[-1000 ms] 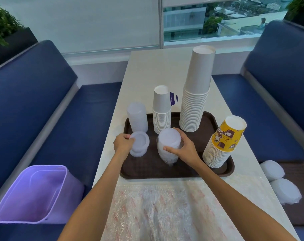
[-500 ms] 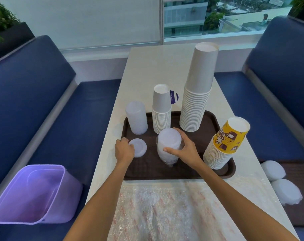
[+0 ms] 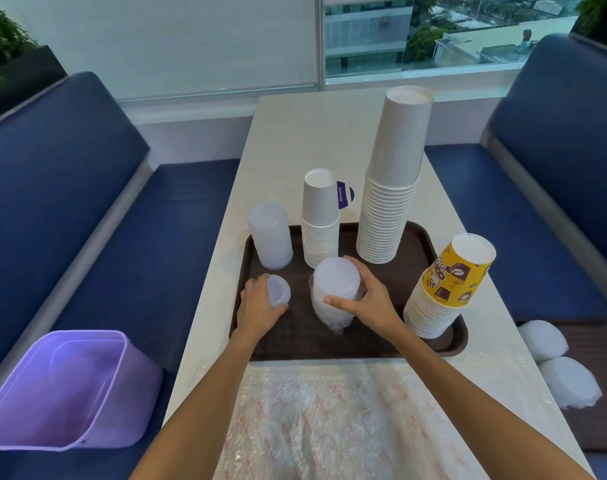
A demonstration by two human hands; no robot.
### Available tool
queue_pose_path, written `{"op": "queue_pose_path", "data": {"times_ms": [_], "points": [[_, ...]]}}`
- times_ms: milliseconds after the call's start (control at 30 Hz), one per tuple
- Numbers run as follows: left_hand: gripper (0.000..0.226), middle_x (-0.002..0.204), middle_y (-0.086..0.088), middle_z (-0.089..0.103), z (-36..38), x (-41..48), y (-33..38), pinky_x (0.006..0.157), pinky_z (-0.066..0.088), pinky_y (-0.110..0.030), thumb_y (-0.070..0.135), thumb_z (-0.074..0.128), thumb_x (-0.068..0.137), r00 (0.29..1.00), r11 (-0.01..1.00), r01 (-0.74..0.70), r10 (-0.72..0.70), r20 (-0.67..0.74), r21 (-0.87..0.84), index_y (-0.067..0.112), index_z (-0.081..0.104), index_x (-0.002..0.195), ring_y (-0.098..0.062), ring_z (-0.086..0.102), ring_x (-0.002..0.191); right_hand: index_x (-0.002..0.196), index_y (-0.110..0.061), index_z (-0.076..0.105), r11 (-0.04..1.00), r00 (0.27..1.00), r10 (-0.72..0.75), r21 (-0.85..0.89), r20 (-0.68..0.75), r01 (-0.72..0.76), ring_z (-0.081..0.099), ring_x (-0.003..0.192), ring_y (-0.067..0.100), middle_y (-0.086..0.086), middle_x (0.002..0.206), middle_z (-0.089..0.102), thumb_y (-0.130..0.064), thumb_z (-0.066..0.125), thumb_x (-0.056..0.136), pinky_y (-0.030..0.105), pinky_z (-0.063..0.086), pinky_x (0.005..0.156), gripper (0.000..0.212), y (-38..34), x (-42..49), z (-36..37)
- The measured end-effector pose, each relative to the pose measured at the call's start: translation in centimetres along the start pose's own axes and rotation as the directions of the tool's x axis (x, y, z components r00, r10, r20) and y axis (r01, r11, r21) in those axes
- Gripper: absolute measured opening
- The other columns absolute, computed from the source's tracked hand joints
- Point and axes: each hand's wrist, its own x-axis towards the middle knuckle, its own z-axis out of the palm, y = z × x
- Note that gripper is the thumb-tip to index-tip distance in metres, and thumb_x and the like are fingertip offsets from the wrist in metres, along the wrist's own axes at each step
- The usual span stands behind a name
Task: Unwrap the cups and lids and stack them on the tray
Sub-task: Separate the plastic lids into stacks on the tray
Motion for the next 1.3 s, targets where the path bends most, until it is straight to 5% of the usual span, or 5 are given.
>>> {"op": "queue_pose_path", "data": {"times_ms": [833, 933, 1067, 1167, 1300], "points": [[0.076, 0.144, -0.012, 0.037, -0.8, 0.4, 0.3, 0.102, 0.040, -0.041, 0.044, 0.069, 0.082, 0.999, 0.990, 0.022, -0.026, 0.028, 0.140, 0.016, 0.029, 0.141, -0.029, 0.038, 0.129, 0.140, -0.028, 0.035, 0.999, 0.999, 0.036, -0.005, 0.013, -0.035, 0.038, 0.124, 0.009, -0.006, 0.141, 0.043, -0.032, 0.083, 0.069, 0.039, 0.038, 0.108, 0.085, -0.3, 0.0, 0.0], [0.073, 0.147, -0.012, 0.035, -1.7, -0.1, 1.5, 0.106, 0.036, -0.040, 0.042, 0.069, 0.082, 0.997, 1.000, -0.009, 0.011, -0.076, 0.030, 0.014, 0.034, 0.140, -0.029, 0.035, 0.133, 0.144, -0.028, 0.030, 0.999, 0.999, 0.040, -0.012, 0.015, -0.039, 0.035, 0.125, 0.007, -0.006, 0.144, 0.039, -0.031, 0.084, 0.068, 0.038, 0.036, 0.108, 0.093, -0.2, -0.2, -0.1], [0.038, 0.130, -0.010, 0.053, -3.5, -0.8, 5.0, 0.091, 0.041, -0.024, 0.024, 0.063, 0.090, 0.960, 0.945, -0.155, 0.075, -0.271, -0.287, 0.009, 0.054, 0.125, -0.024, 0.052, 0.116, 0.144, -0.026, 0.029, 0.999, 1.000, 0.031, -0.007, 0.003, -0.031, 0.035, 0.124, 0.006, -0.006, 0.144, 0.039, -0.026, 0.085, 0.068, 0.037, 0.036, 0.108, 0.094, -0.3, -0.4, -0.1], [0.029, 0.119, -0.008, 0.061, -4.5, -0.8, 7.9, 0.082, 0.042, -0.020, 0.022, 0.060, 0.092, 0.974, 0.901, -0.200, 0.139, -0.179, -0.386, 0.009, 0.060, 0.118, -0.015, 0.058, 0.100, 0.141, -0.024, 0.035, 1.000, 1.000, 0.016, 0.000, -0.011, -0.016, 0.040, 0.124, 0.011, -0.004, 0.141, 0.043, -0.025, 0.085, 0.068, 0.038, 0.038, 0.108, 0.089, -0.4, -0.4, 0.2], [0.042, 0.126, -0.009, 0.057, -4.6, -0.3, 10.4, 0.088, 0.047, -0.026, 0.028, 0.062, 0.091, 0.971, 0.938, -0.229, 0.240, 0.011, -0.262, 0.010, 0.055, 0.129, -0.019, 0.058, 0.106, 0.138, -0.023, 0.039, 1.000, 0.999, 0.009, 0.018, -0.040, -0.009, 0.043, 0.125, 0.014, -0.002, 0.138, 0.048, -0.026, 0.085, 0.068, 0.037, 0.040, 0.107, 0.084, -0.4, -0.3, 0.5]]}}
